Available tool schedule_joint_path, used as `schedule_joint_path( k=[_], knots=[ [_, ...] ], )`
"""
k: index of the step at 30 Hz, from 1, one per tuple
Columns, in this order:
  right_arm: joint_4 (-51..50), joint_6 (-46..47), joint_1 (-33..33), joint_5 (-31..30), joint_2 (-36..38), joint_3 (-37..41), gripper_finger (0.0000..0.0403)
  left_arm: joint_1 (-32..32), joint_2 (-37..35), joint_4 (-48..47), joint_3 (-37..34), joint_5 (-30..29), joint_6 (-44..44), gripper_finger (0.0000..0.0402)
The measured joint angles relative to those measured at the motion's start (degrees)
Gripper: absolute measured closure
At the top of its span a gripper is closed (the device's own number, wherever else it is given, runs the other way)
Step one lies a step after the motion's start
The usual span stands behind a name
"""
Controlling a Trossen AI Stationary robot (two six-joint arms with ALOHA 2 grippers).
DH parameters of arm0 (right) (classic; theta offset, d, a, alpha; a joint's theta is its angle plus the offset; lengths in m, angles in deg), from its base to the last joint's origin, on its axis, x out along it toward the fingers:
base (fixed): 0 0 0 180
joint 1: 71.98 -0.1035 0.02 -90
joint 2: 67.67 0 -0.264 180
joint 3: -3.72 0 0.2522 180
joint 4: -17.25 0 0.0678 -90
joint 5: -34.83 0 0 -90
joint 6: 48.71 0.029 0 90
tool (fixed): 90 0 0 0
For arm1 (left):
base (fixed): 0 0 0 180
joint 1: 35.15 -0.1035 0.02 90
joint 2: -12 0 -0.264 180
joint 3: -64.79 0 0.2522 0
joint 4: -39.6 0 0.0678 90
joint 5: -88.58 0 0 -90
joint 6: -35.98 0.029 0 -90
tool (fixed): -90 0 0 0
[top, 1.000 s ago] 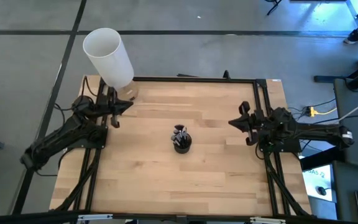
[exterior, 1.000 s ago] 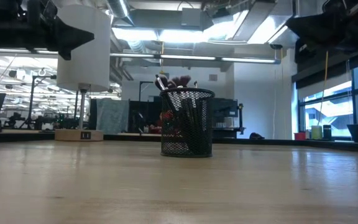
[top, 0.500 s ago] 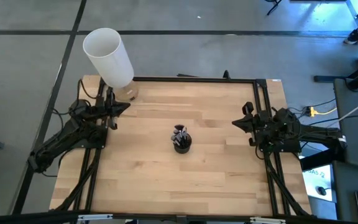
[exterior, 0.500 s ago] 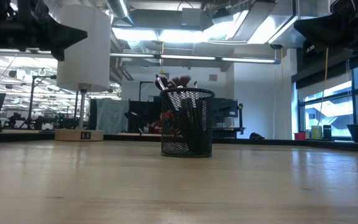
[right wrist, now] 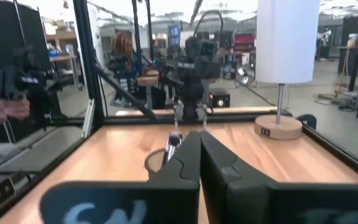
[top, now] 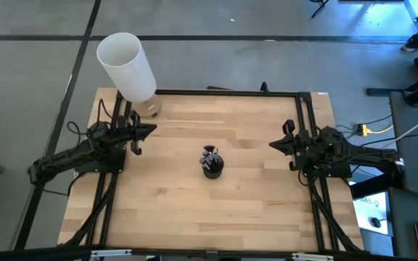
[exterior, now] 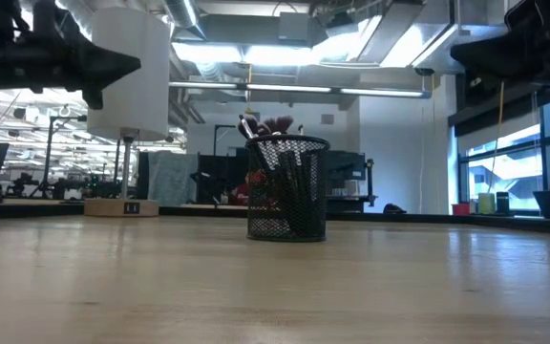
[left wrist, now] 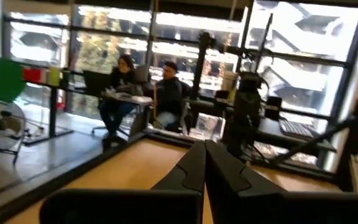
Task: Pick & Place Makeup Brushes
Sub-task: Return to home position
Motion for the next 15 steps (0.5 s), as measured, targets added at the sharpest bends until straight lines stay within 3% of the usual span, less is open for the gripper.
schedule_joint_path(
  k=[6,12,15],
  knots=[
    [-4.96,-2.1,0.0,1.89,2.17,0.0,0.04,6.4,-0.99,-3.13,0.0,-4.81,0.38,0.04],
    [-13.82,3.68,0.0,1.46,7.65,0.16,0.0401,10.04,-0.99,-4.05,0.0,-8.48,1.51,0.04],
    [-6.16,5.51,0.0,-0.63,7.37,4.54,0.0401,11.54,-1.0,-7.0,0.0,-14.02,2.86,0.0399]
  ],
)
